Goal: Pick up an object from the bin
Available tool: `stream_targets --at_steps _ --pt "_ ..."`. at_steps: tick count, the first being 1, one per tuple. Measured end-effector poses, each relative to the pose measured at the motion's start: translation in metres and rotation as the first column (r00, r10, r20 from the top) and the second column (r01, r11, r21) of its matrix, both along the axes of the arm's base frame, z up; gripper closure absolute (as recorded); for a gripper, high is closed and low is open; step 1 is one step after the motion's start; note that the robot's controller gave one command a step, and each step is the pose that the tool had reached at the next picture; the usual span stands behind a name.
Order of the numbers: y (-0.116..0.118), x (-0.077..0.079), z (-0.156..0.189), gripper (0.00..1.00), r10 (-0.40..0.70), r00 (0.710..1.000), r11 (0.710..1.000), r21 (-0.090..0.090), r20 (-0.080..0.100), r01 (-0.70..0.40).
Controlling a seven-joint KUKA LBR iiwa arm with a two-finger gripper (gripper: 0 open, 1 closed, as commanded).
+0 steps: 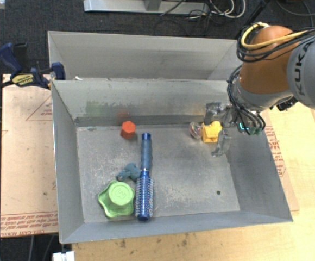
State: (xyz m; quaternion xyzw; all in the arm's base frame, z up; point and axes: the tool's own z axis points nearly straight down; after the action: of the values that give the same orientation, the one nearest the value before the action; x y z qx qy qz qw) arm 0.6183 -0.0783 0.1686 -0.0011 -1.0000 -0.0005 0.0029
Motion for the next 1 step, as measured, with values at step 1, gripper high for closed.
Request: stream_targets --at_steps 1 --pt "-0.0424 0.0200 -0.0989 0.00 -0.015 1.000 1.000 0.000 0.016 0.015"
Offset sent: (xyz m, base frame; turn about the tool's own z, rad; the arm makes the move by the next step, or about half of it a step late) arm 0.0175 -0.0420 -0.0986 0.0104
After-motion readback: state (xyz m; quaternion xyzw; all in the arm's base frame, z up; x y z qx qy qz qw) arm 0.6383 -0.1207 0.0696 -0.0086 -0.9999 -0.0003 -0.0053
